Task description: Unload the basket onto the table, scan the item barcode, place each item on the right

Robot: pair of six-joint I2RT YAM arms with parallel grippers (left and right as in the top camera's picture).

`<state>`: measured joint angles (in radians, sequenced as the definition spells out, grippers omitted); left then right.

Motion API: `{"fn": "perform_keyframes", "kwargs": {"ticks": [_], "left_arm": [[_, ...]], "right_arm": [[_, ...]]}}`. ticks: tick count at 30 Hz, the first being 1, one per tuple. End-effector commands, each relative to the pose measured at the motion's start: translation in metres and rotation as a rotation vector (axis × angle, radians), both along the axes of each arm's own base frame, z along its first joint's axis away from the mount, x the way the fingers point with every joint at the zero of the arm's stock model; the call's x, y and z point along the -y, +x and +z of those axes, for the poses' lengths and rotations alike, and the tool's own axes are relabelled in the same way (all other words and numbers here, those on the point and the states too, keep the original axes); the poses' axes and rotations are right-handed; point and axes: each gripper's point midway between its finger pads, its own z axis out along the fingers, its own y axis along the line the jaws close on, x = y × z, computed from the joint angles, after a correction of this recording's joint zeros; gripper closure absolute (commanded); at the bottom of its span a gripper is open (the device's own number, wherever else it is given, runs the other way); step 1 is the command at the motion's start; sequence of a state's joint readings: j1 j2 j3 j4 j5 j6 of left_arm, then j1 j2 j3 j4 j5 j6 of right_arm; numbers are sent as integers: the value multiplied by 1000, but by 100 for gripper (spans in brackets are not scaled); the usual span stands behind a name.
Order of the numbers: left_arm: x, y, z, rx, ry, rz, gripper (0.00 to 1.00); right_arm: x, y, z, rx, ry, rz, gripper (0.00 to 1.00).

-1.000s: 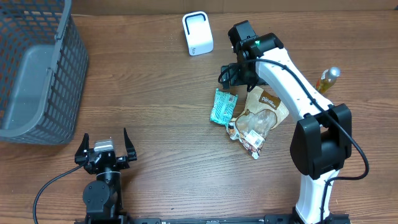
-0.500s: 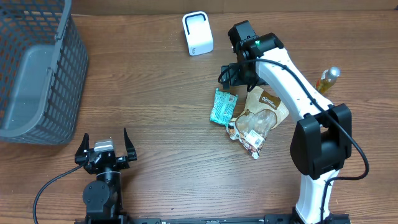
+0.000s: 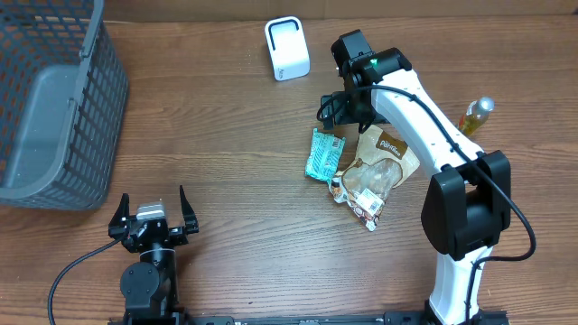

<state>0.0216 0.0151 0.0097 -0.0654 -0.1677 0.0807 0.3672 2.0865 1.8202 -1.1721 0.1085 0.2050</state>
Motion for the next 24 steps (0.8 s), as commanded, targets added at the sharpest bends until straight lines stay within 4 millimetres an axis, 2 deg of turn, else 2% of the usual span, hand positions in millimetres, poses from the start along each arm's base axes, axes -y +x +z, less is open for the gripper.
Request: {"fn": "perform_keyframes", "kwargs": {"ticks": [1,3,6,11,15,20,24], "left_arm": [[0,0,1,11,-13,-1,1],[0,0,1,11,-13,-1,0],[0,0,1,11,-13,-1,0],[0,0,1,11,-13,-1,0],[0,0,1,11,-13,-1,0],[0,0,1,11,-14,-1,0],[0,0,1,11,-13,-1,0]], "right_arm": [[0,1,0,3,-3,4,0],[1,1,0,1,-4,2,0],[1,0,15,30,14,-5,0],[4,9,63,169,61,-16,0],[7,9,88,253,83,-1,0],[11,0,92,333,81,73,0],[21,-21,81,378,80,93,0]]}}
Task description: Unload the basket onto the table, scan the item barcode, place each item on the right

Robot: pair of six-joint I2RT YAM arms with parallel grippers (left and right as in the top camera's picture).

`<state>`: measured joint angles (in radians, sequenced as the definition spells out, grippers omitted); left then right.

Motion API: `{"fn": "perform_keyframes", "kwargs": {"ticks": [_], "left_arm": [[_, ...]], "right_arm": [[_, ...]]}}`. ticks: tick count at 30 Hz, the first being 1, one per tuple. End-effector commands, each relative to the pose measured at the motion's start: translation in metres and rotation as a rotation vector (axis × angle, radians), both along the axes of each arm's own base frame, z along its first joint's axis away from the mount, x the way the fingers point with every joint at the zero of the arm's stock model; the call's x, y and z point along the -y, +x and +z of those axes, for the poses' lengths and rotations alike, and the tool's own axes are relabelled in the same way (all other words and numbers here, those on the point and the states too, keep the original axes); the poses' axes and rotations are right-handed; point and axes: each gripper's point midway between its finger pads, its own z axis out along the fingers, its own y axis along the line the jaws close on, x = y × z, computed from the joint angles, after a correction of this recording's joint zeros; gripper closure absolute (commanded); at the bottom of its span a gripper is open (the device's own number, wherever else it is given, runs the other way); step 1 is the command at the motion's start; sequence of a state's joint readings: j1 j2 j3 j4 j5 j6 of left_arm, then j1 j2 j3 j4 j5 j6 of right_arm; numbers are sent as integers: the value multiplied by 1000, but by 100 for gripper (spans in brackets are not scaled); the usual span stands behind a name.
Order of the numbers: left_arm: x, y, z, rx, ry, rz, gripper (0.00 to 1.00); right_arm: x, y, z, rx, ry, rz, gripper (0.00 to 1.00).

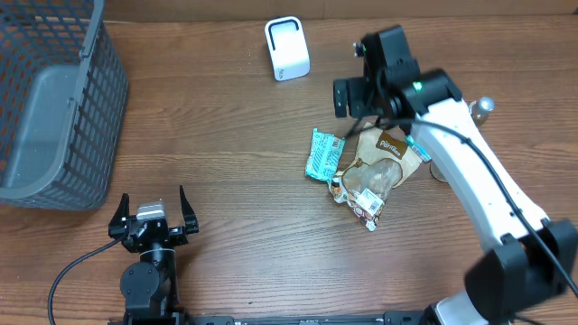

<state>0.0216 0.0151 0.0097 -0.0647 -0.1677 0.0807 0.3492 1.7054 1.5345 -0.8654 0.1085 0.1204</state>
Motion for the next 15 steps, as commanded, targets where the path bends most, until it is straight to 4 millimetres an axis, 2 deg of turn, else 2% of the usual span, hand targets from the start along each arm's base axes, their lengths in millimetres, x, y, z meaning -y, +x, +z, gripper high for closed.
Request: {"fn": "perform_keyframes", "kwargs": {"ticks": [1,5,9,15], "left_arm": [[0,0,1,10,-14,-1,0],[0,0,1,10,-13,-1,0],[0,0,1,10,-14,-1,0],[0,0,1,10,-14,-1,0]], "right_arm": [[14,-26,-16,18,-26,24,0],[27,-48,-37,112,6,10,0],[43,-89,-64,113,6,5,0],[66,-121,-70,145,-10,-31,0]]}}
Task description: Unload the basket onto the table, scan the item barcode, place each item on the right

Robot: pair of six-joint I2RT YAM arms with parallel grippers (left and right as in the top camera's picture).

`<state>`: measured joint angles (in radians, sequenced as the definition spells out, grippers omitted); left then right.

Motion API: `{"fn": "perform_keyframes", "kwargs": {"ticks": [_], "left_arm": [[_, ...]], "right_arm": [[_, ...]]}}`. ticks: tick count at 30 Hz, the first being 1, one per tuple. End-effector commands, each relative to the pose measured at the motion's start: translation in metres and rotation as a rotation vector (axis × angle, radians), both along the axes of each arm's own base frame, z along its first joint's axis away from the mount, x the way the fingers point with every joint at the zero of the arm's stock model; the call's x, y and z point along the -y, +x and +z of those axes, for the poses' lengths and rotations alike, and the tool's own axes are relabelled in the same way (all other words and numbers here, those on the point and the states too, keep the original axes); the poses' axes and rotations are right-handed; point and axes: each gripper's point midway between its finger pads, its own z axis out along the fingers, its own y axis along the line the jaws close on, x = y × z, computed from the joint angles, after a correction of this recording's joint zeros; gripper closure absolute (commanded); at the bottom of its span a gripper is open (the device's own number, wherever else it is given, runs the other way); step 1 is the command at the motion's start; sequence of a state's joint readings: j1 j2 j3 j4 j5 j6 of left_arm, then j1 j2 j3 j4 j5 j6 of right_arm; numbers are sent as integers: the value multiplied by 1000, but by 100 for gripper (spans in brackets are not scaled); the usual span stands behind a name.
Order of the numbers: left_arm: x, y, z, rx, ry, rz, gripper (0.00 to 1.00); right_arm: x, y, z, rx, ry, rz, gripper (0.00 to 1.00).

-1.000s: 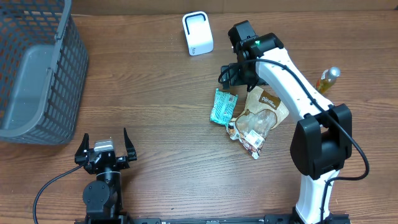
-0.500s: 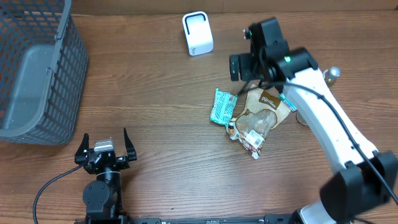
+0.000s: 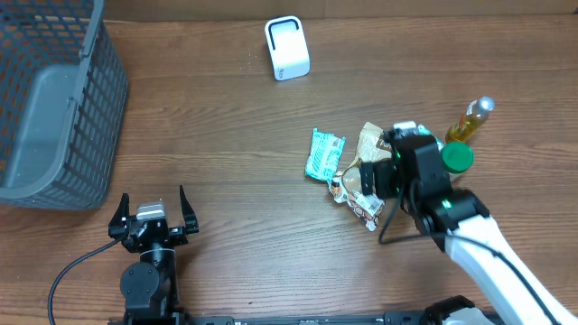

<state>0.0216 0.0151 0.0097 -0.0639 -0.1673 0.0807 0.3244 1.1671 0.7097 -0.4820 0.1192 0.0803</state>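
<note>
A white barcode scanner (image 3: 287, 48) stands at the back of the table. A teal packet (image 3: 323, 153), a brown snack bag (image 3: 372, 143) and small wrappers (image 3: 359, 200) lie in a heap right of centre. My right gripper (image 3: 368, 177) hangs over the heap's right side. Its fingers are hidden under the wrist, so its state does not show. My left gripper (image 3: 152, 209) rests open and empty at the front left.
A grey mesh basket (image 3: 54, 99) fills the back left corner. A bottle of yellow liquid (image 3: 473, 117) stands at the right. Just in front of the bottle, beside my right wrist, is a green round cap (image 3: 456, 157).
My right arm has moved from the back of the heap to its front right and now hangs over the brown bag. The green cap has come into view. The items lie as before.
My right gripper was first at the top end of the teal packet. It was then further back, clear of the heap, and is now in front over the brown bag. The packet, bag and wrappers have not shifted. The left arm stayed still.
</note>
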Motion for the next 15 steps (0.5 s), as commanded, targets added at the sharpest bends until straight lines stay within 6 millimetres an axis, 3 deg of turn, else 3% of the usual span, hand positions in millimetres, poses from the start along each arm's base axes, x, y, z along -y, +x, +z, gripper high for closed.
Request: {"fn": "perform_keyframes", "kwargs": {"ticks": [1,4,15], "left_arm": [[0,0,0,9,-14,0,0],[0,0,0,9,-13,0,0],[0,0,0,9,-13,-1,0]], "right_arm": [[20,-11,1,43,-9,-49,0],[34,-21,-12,68,9,-85,0],[50,-43,-32,330,122,-113,0]]}}
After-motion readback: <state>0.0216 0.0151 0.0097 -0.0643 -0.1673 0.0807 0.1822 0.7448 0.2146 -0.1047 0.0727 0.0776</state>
